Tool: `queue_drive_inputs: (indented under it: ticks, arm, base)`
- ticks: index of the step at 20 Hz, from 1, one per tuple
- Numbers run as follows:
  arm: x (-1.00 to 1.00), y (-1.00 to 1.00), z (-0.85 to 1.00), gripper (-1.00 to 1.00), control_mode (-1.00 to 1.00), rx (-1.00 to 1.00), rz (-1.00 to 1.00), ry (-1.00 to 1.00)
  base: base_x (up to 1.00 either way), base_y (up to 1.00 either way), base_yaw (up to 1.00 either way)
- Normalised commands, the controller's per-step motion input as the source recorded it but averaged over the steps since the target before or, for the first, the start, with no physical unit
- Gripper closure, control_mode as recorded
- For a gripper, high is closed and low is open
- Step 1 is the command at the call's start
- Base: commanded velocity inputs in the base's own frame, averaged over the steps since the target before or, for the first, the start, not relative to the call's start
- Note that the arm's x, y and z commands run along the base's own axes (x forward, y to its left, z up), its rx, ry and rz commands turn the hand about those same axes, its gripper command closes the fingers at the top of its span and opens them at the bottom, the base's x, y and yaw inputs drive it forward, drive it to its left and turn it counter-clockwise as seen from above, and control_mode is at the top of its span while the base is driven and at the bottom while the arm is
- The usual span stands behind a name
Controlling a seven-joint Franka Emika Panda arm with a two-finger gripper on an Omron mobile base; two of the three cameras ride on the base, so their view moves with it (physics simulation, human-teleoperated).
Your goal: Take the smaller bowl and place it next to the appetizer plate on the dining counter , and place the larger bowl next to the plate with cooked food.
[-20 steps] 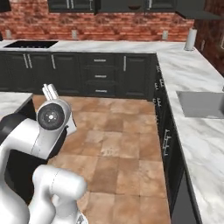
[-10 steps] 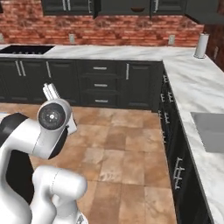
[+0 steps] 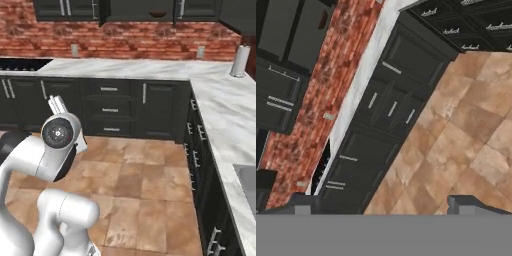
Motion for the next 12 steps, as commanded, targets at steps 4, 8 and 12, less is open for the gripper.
queue_drive_inputs:
  ticks: [4, 8, 12]
  arm:
    - [0.0, 0.0, 0.0, -1.0, 1.0, 0.0, 0.0, 0.0]
    - [0.0, 0.0, 0.0, -1.0, 1.0, 0.0, 0.0, 0.0]
    - [0.0, 0.0, 0.0, -1.0, 1.0, 0.0, 0.0, 0.0]
  base:
    - [1.0, 0.0, 0.0]
    - [1.0, 0.0, 0.0]
    - [1.0, 0.0, 0.0]
